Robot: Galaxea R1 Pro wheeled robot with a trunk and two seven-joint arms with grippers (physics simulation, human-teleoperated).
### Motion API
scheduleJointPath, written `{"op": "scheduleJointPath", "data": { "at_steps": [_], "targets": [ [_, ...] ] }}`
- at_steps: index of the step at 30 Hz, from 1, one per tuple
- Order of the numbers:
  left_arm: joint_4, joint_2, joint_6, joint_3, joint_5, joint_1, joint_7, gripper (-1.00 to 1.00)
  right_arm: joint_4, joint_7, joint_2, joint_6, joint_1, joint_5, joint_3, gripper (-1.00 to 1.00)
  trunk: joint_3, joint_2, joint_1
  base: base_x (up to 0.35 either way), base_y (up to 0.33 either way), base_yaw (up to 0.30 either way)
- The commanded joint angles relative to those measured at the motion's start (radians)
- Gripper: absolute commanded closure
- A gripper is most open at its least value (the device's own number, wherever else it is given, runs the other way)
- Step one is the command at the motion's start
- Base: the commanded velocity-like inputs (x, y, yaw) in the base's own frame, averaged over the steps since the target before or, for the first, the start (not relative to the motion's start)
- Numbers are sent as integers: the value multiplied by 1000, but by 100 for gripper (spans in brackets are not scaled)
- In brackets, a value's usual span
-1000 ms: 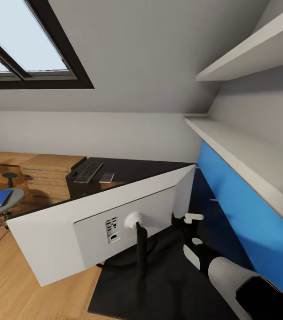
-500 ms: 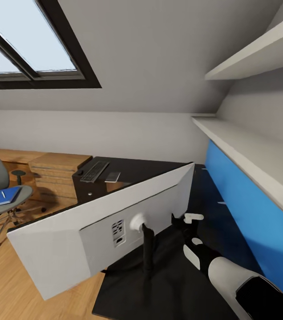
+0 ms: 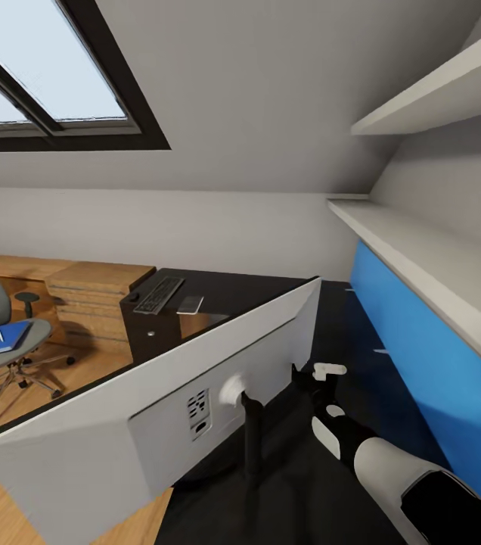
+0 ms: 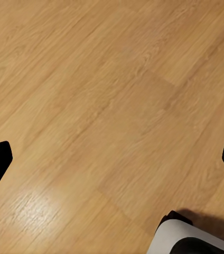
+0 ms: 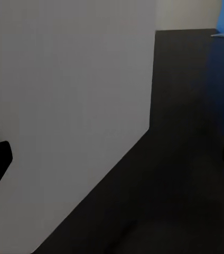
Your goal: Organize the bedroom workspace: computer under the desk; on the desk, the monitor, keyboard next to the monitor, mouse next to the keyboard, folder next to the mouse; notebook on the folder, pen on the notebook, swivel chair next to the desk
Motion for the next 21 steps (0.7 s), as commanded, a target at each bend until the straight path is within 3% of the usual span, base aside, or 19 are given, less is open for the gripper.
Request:
{"op": "scheduleJointPath", "data": {
  "at_steps": [1,12,21],
  "targets": [
    [-3,1,-2,-8,10,1,1,-100,1,-6,0,-2,-1,-4,9,-100,-1,-1,0,12,0,0],
    [-3,1,-2,-9,12,0,1,-100,1,-6,1,-2,0,-4,9,-100,-1,-1,0,2,0,8],
    [-3,1,-2,-8,12,0,1,-100,0,-6,2,-2,0,-4,9,-100,-1,-1,0,0,0,210]
  ]
}}
